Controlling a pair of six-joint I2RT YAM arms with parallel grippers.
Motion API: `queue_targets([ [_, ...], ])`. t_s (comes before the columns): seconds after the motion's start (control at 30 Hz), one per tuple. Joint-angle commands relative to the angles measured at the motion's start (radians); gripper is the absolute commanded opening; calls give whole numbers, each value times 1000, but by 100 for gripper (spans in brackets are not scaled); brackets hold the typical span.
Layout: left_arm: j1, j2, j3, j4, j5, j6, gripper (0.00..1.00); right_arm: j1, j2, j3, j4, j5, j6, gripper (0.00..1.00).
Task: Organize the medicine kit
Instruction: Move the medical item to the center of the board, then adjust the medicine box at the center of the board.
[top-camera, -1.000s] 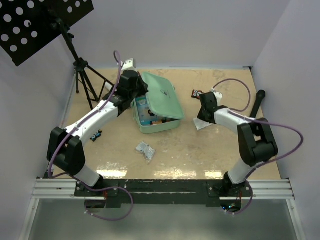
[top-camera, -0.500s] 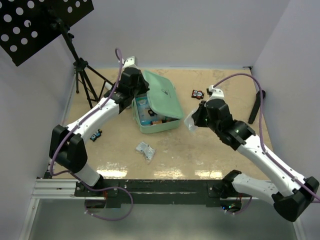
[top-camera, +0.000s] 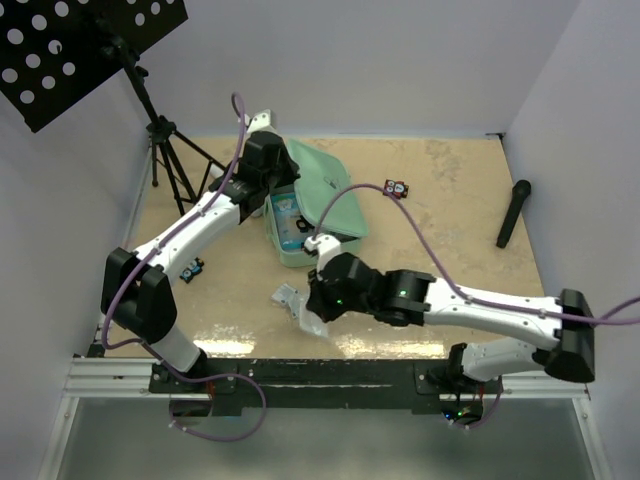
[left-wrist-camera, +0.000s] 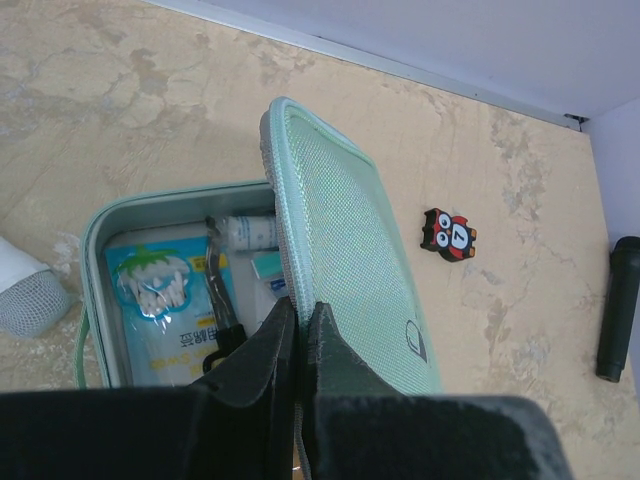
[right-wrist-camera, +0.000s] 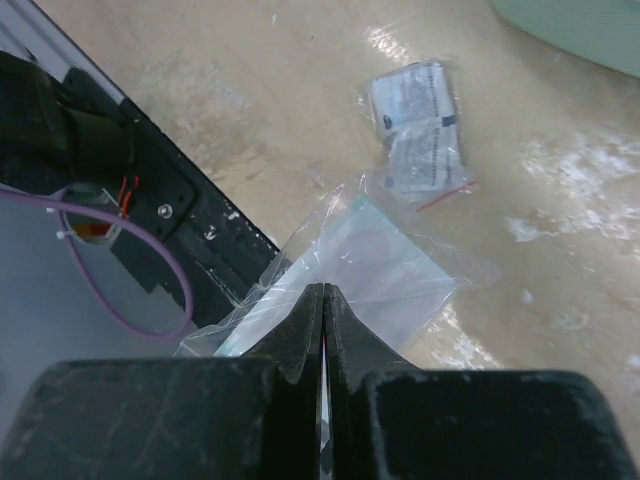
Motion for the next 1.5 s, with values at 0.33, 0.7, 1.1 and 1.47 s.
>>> queue_targets([
  [0.33, -6, 3, -7, -24, -17, 9, 0, 49, 323, 126, 182, 166, 44, 35],
  [0.7, -4, -3, 9, -15, 28, 6, 0, 45, 10, 218, 9, 411, 48, 52],
  [1.1, -17, 5, 87, -1, 137, -19, 0, -115, 193, 342, 47, 604, -191, 70],
  [1.47, -17, 20, 99, -12, 152, -14, 0, -124, 379, 474, 21, 754, -231, 73],
])
